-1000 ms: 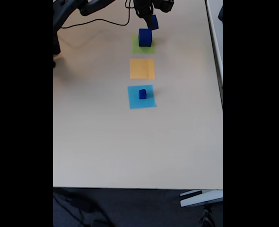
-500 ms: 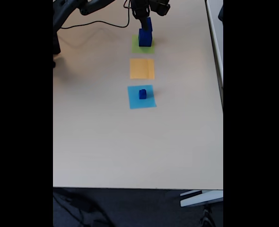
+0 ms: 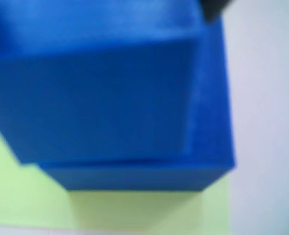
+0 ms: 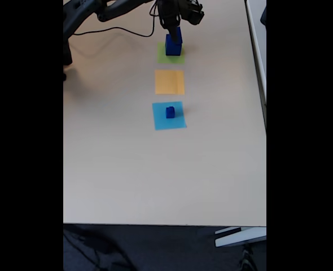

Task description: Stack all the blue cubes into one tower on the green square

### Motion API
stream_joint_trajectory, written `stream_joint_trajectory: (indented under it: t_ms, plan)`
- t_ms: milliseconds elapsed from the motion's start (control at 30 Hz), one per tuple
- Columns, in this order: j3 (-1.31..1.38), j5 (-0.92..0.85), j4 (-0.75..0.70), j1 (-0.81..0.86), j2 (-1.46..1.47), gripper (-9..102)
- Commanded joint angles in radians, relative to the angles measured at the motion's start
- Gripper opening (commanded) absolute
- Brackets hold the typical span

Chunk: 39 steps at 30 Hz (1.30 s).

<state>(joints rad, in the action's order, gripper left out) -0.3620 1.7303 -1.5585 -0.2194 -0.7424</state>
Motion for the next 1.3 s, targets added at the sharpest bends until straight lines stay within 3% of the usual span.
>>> stream_joint_trajectory:
  t_ms: [0, 1267]
  plan:
    - [0.058, -0.009, 0.006, -0.011, -0.023, 0]
    - [0.086, -0.025, -0.018, -0.023, -0.006, 0]
